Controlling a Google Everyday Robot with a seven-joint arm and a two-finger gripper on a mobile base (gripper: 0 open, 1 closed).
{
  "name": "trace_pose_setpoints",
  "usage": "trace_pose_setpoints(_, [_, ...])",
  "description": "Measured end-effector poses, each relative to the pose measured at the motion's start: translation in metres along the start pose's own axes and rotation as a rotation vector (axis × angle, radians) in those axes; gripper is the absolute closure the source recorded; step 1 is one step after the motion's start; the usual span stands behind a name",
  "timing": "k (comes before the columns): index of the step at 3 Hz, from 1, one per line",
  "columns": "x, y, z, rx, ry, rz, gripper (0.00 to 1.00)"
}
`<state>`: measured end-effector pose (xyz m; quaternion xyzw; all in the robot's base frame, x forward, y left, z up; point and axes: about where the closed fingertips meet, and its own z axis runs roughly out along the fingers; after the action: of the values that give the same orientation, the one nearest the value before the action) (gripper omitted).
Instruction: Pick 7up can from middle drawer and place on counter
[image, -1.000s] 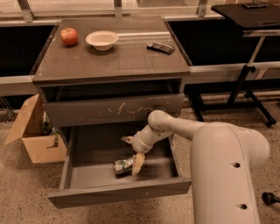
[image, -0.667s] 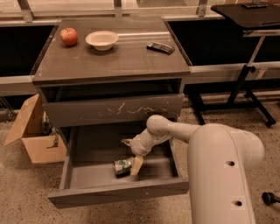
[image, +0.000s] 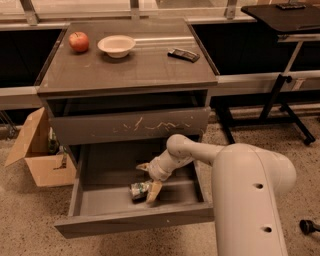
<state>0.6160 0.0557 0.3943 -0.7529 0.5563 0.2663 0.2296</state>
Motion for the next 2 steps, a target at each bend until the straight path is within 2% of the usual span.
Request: trace_pose_setpoints(2, [0.0018, 0.0053, 0.0111, -0.036, 0.000, -0.004, 0.60])
